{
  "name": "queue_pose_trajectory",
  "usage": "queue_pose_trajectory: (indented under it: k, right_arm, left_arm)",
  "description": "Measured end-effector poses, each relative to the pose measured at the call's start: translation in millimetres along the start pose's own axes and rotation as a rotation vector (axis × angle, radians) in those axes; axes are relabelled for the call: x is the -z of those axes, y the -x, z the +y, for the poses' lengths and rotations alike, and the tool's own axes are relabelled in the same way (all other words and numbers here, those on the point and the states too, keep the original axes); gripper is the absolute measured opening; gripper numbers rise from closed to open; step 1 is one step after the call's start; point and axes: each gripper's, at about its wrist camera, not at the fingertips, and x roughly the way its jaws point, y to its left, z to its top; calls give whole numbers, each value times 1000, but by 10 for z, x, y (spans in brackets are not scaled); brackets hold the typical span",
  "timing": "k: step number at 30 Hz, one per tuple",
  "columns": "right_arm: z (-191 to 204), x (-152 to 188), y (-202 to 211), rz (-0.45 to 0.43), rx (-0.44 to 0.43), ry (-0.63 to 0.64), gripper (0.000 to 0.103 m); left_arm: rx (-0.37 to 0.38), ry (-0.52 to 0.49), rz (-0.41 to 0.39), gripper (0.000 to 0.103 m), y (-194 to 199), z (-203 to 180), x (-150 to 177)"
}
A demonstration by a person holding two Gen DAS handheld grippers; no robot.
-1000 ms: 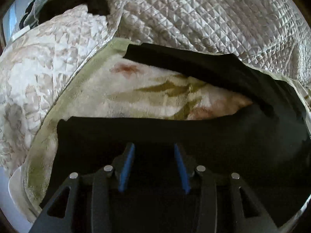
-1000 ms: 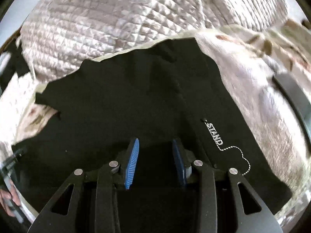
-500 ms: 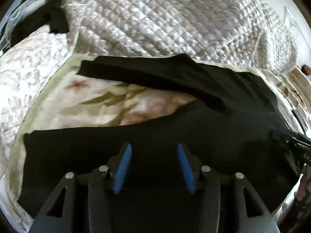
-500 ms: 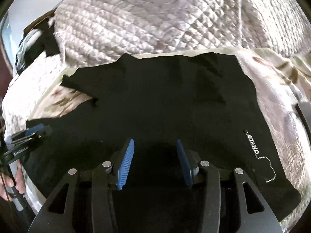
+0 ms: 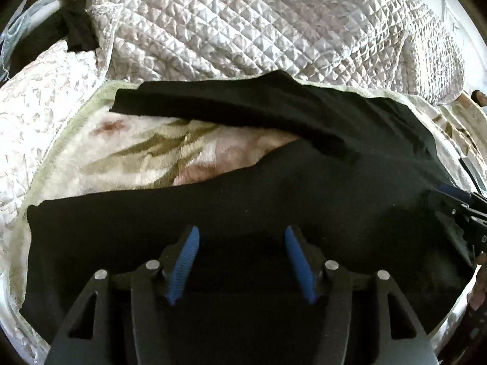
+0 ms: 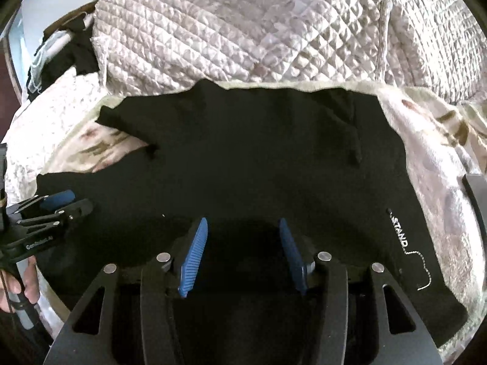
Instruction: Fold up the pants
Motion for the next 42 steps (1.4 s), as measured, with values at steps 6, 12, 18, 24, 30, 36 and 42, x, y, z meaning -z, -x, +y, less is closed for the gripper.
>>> queue_pose_trajectory:
  k: [6, 12, 18, 24, 30, 36, 42]
  right_arm:
    - [-41, -27, -4, -4, 10, -22, 50]
    - [-17, 51, -188, 94, 36, -10, 50]
    - [-14, 0, -108, 73, 14, -4, 50]
    - [-61, -319, -124, 96, -34, 41, 55]
    - [-142, -825, -435, 131, -54, 119, 61]
    - [-364, -1300, -862, 119, -103, 130, 63]
    - [-601, -1643, -1479, 151, -65, 147, 65]
  left_arm:
    - [-46, 3, -8, 62, 1, 69, -8]
    - [-60, 7, 45, 62, -104, 98, 28]
    - [-38, 4, 47, 62, -82, 87, 8]
    - [5, -12, 40, 62, -82, 128, -296]
    - [24, -12, -5, 68, -210, 272, -848]
    - [53, -20, -11, 74, -641, 341, -1441]
    - [56, -27, 3, 80, -1208, 226, -1841]
